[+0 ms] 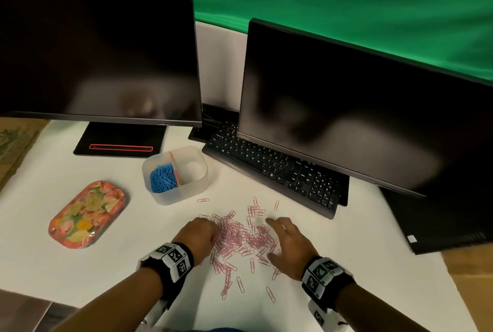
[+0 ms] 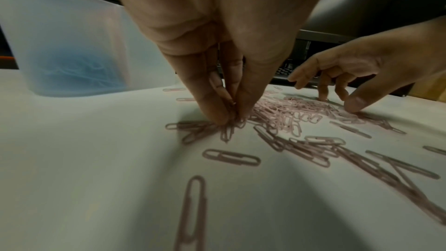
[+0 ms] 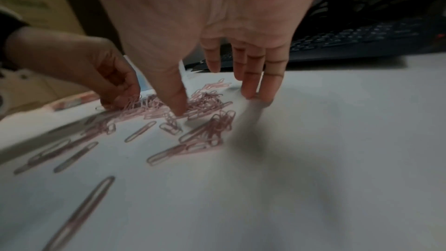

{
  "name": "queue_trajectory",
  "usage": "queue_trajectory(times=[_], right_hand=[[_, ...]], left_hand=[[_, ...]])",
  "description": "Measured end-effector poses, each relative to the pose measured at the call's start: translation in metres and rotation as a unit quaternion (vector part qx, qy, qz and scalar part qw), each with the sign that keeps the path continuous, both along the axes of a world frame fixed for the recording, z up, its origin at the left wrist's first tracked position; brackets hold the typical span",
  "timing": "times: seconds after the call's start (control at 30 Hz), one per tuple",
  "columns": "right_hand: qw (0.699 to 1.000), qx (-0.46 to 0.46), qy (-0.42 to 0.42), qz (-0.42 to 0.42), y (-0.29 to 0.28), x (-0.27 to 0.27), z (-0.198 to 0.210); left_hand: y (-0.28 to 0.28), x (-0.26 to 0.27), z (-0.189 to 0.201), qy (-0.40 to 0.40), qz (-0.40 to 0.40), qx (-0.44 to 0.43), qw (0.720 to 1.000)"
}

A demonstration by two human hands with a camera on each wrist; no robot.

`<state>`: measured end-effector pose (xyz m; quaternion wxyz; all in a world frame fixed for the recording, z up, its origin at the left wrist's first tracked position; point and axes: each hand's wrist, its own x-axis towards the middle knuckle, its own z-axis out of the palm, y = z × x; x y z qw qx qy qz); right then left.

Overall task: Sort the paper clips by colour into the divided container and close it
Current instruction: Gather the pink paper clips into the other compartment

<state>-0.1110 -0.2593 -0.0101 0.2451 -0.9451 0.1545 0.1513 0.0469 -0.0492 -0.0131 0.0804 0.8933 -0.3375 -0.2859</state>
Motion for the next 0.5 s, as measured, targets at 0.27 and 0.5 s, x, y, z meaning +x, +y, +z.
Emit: queue_trajectory(times=[0.27,0.5], right_hand=[[0.997,-0.040,0.043,0.054,0.021,0.030,-0.005],[0.998,-0.032,0.035,0.043,0.025,0.040,-0.006]], left_hand=[[-0.001,-0.003,0.000,-0.027,-0.011,0.011,1.000],[-0.006,-0.006,0.004,-0.012,-0.027,0.010,1.000]])
